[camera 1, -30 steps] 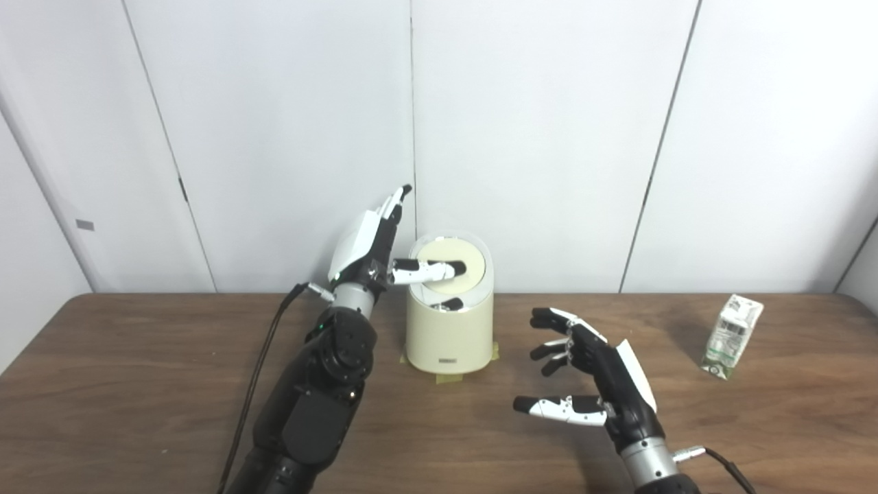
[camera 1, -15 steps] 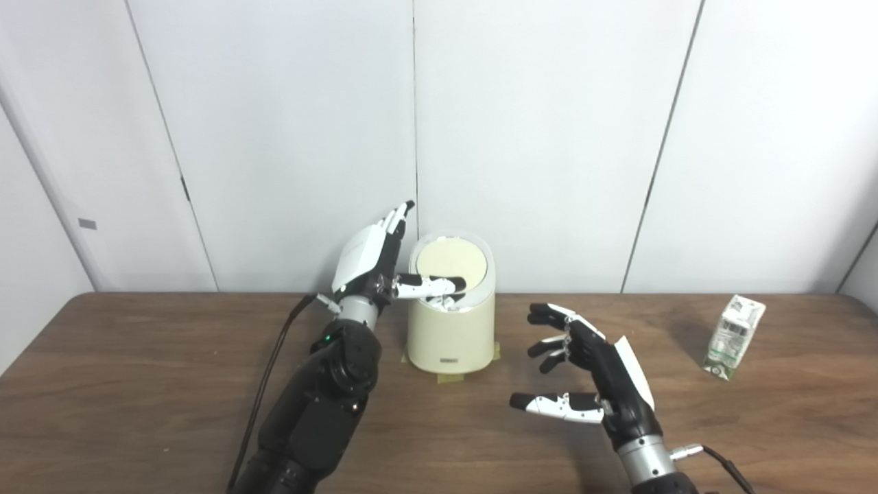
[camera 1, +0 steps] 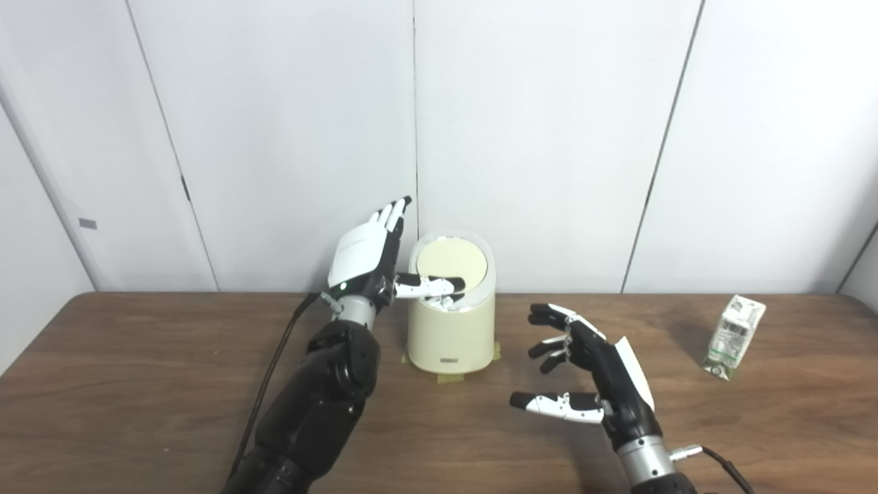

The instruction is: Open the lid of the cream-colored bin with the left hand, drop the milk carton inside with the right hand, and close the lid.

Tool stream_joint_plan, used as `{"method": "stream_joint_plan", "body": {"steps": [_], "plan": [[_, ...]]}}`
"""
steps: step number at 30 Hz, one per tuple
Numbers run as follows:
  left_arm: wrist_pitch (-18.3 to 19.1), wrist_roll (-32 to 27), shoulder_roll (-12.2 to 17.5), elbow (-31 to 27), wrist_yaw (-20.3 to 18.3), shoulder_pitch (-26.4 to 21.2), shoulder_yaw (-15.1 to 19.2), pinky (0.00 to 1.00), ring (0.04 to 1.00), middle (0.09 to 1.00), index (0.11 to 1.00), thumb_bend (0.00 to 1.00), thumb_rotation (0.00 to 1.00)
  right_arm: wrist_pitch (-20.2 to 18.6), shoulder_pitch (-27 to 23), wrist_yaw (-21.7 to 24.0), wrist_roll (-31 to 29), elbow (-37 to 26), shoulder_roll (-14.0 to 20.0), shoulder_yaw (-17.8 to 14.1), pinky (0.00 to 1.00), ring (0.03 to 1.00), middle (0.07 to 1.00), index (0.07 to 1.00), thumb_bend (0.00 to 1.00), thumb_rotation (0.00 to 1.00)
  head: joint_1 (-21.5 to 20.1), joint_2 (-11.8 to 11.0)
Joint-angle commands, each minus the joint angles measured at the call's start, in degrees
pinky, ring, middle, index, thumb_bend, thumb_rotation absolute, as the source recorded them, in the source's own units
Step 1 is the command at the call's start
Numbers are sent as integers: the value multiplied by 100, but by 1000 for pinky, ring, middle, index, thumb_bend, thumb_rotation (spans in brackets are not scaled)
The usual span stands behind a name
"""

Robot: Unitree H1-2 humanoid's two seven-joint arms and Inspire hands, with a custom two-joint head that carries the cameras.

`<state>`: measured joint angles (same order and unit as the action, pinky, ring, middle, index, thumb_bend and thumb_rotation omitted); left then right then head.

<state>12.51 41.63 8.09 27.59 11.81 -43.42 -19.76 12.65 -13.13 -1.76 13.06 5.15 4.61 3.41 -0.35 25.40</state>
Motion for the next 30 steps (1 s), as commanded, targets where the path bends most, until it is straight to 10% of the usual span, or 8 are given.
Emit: {"method": "stream_joint_plan", "body": {"steps": [1,18,30], "plan": [[85,365,137,-163,171,-351,-91,912,994,993,1000,833,140,154,-229,-47,-12,-135,-24,0,437,572,764,774,647,113,-2,13],[635,1714,600,-158,-412,-438,-916,836,954,943,921,906,90,90,-179,-24,36,-247,23,25,437,567,761,772,635,89,14,105],[27,-440,60,-923,-518,2,609,733,889,928,934,760,489,115,-198,-4,13,-171,41,33,436,569,760,771,637,103,46,88]]}}
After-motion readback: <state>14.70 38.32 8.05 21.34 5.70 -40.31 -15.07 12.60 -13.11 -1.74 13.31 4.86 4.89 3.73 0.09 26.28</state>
